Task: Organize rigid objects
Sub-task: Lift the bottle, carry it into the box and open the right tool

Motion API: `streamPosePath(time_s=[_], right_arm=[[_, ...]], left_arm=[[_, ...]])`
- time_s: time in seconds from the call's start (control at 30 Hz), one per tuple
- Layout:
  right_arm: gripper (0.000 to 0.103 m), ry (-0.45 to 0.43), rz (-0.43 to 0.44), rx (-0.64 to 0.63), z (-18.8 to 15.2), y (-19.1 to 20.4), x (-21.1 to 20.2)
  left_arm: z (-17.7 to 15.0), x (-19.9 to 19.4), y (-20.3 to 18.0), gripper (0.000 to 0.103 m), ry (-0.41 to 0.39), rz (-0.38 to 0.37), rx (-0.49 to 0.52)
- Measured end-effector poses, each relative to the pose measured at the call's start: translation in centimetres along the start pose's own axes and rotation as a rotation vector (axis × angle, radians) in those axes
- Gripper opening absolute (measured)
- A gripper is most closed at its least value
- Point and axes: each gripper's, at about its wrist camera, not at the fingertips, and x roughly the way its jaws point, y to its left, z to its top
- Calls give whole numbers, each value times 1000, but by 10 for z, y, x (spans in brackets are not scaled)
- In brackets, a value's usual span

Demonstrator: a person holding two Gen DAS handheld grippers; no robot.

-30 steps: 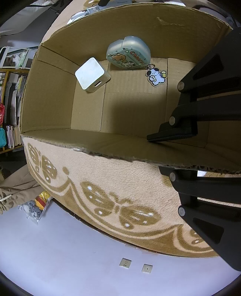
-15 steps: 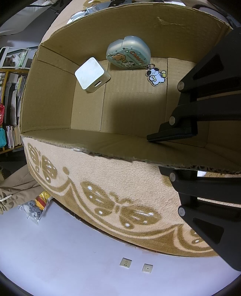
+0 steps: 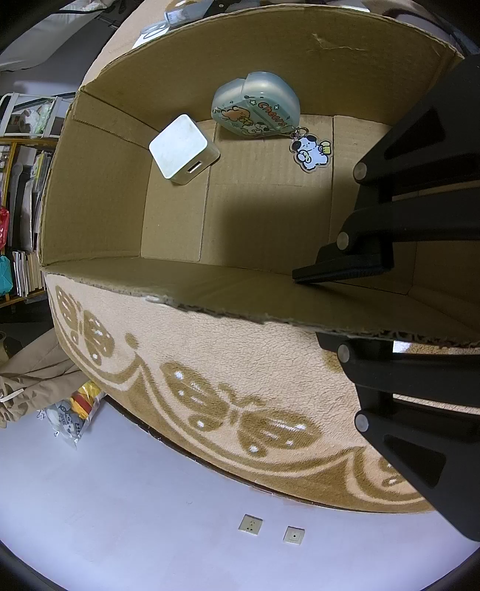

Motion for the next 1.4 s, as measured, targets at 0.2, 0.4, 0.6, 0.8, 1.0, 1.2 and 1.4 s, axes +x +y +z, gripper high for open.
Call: streamPosePath(time_s=[0.2,0.4,0.6,0.8,1.0,1.2,1.4], right_arm=[[33,-50,40,5,9,9,-16],[33,-92,88,-15,16,26,-31],[33,-151,157,-55,24,52,-52],[33,-217,275,-93,30,86,-83],[33,-252,369,-156,27,126,-105],[33,-237,436,-208,15,157,-110],[33,-195,450,-222,2,165,-96]], left_arm=[[0,0,-1,16,1,2,0],[0,0,-1,16,1,3,2],[0,0,0,16,1,4,3],[1,0,0,16,1,5,3],[2,0,0,16,2,6,3],[3,0,-1,17,2,12,5],[3,0,-1,17,3,15,6]])
